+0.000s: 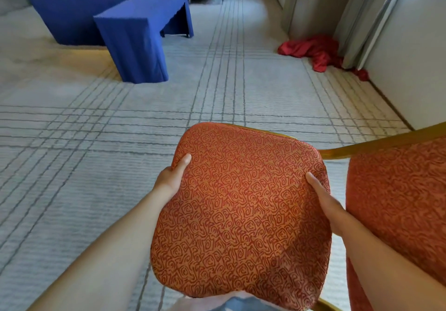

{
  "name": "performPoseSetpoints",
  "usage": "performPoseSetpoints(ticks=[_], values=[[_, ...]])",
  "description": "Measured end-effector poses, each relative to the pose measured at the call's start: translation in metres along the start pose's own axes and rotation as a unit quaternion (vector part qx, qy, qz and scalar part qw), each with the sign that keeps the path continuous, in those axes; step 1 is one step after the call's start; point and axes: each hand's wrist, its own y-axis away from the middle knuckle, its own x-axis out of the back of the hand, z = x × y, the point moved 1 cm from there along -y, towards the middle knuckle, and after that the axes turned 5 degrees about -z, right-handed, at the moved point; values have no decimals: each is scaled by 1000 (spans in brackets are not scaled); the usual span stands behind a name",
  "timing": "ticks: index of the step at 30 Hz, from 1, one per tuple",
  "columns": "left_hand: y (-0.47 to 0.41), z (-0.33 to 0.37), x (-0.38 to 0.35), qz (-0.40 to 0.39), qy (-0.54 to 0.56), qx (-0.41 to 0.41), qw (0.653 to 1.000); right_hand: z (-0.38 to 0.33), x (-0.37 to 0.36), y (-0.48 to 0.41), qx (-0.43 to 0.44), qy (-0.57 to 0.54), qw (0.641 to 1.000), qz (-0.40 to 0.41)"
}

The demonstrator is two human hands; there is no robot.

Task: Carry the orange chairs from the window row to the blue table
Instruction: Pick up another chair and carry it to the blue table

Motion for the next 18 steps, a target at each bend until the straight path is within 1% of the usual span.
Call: performPoseSetpoints(ticks=[2,5,8,12,15,16,18], values=[[-37,32,-8,19,-7,6,1000,-42,0,-38,1,9,1000,-6],[-90,68,-16,27,-5,15,1000,-90,-3,-92,0,28,999,-18],[-138,97,-17,37,-5,21,999,-124,-14,-140,-9,29,999,-32],[-210,131,-20,48,0,35,998,-165,-21,-215,-37,26,999,-25],[-268,157,-27,39,5,31,999,-197,-36,-264,-35,17,999,-21],[-323,179,-29,39,5,33,999,-223,-46,-311,-36,13,999,-15],[-347,190,-29,42,1,28,999,-239,-53,-326,-25,10,1000,-12]])
